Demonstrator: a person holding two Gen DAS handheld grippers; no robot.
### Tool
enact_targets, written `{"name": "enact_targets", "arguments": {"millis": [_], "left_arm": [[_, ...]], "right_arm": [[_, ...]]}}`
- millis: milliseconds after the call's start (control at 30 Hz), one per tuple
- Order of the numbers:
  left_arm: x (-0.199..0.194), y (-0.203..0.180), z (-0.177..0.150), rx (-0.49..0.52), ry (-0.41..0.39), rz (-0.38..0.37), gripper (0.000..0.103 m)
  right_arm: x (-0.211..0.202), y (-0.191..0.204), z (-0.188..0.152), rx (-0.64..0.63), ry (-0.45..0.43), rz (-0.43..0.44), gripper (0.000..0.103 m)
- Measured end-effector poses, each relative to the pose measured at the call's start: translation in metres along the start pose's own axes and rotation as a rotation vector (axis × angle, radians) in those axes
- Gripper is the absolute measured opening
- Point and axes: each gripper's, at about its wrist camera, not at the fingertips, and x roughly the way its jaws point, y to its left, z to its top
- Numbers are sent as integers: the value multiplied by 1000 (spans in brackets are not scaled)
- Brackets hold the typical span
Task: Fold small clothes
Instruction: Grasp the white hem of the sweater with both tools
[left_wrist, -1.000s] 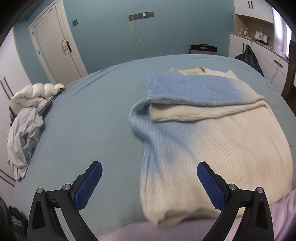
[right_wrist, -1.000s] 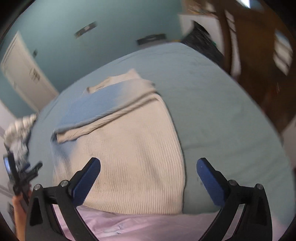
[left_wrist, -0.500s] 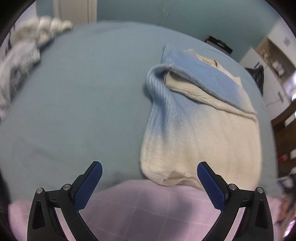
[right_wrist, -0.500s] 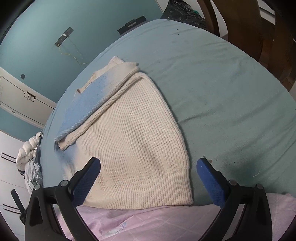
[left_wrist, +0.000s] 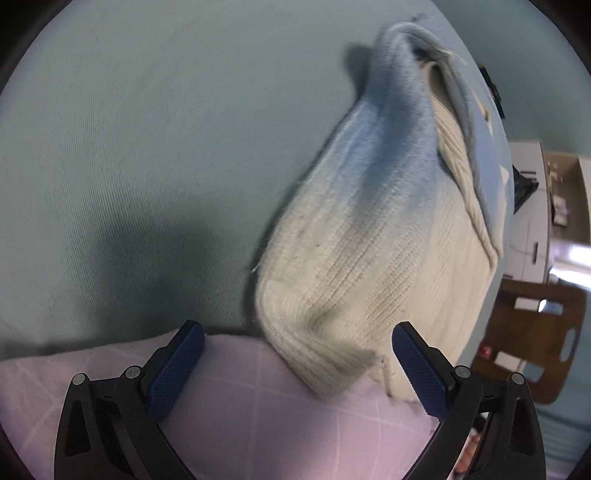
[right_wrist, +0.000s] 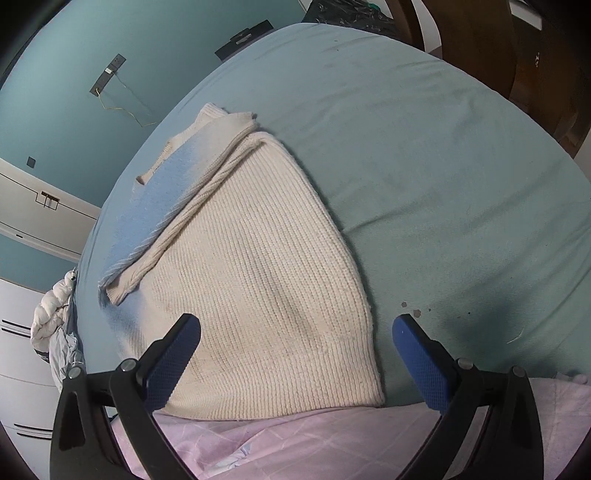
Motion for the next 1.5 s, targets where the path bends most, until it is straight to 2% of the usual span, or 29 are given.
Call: {"name": "enact_targets", "arguments": {"millis": [200,267,367,433,533,567,667,733,833,900,1033,1167,1200,1267,1300,1333,1400,1433,1500], "left_arm": [[23,-3,-6,10,64,51,101],[25,-10,-9,39,69,67,93],[32,-15,-12,41,74,80,69],[28,-19,-13,49,53,82,38],[18,-30,-19,78,-5,43,17],[13,-32,-20,87,-27,20,13],[-5,-45,-29,127,-89,-67,9],[-13,-52,-32,168,-119,-88,6],[-28,-65,-44,236,-156,-119,6],[-35,-70,-48,245,-166,-150,6],[-45,-75,-53,264,-193,-170,5],[-53,-88,-64,326,-253,-116,5],[-60,-82,-68,338,-262,-110,5],[-65,-85,-74,357,-282,-101,5],[-68,-80,-78,364,-287,-100,5],[-72,-79,-81,368,-293,-99,5],[-81,-74,-86,373,-303,-112,5],[-85,-70,-88,375,-306,-121,5],[-98,-72,-92,384,-323,-148,4]], "right_arm": [[-3,-4,-1,7,10,-4,102],[-4,-4,-2,9,9,-5,102],[-5,-5,-3,10,7,-6,102],[-4,-4,-3,7,15,-8,102],[0,-3,-3,-2,38,-8,102],[2,-3,-3,-5,53,-7,102],[19,-7,-5,6,151,-18,102],[41,-13,-8,29,270,-47,102],[79,-24,-20,49,494,-95,102],[94,-28,-24,59,568,-117,102],[126,-44,-32,112,689,-144,102],[144,-52,-32,143,696,-161,101],[147,-47,-33,109,699,-187,99],[147,-34,-34,15,675,-249,83],[142,-26,-34,-30,648,-256,62],[137,-21,-33,-52,628,-248,36],[125,-18,-32,-52,592,-188,11],[116,-19,-28,-40,555,-150,10],[82,-14,-18,-37,425,-29,10]]}}
